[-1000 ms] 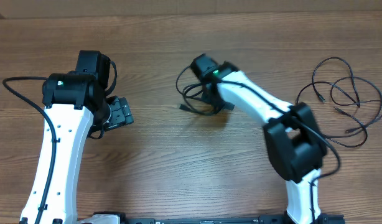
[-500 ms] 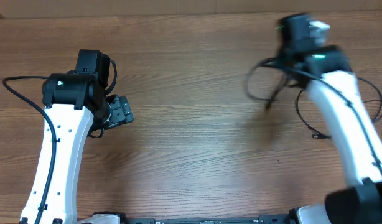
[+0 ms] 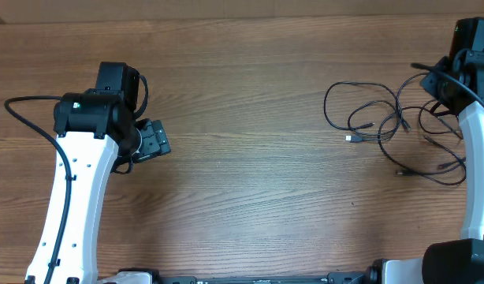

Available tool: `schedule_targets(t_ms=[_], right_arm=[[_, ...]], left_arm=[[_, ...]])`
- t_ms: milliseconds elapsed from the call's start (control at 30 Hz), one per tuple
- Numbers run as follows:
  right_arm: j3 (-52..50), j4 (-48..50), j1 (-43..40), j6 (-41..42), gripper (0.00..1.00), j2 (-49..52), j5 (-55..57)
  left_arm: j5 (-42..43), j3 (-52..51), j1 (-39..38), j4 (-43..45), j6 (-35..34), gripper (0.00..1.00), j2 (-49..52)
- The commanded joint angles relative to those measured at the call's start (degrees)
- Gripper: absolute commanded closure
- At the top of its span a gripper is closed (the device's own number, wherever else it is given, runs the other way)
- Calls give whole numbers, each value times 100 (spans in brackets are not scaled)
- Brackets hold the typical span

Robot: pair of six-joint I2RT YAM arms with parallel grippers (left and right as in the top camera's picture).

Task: Untangle cables
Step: 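Carry the cable rightward with the right gripper and drop it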

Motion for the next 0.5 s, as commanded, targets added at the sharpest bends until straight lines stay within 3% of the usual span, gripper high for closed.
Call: schedule_targets(t_ms=[0, 267, 467], right_arm=[[87, -2, 20, -669, 63, -46, -1388], [-96, -337, 74, -793, 44, -35, -1569], [-970, 435, 52, -970, 35, 28, -1224]], left_arm=[[48, -9, 9, 33, -17, 11, -39], [48, -9, 9, 33, -15, 11, -39], [50, -9, 9, 31, -15, 11, -39]])
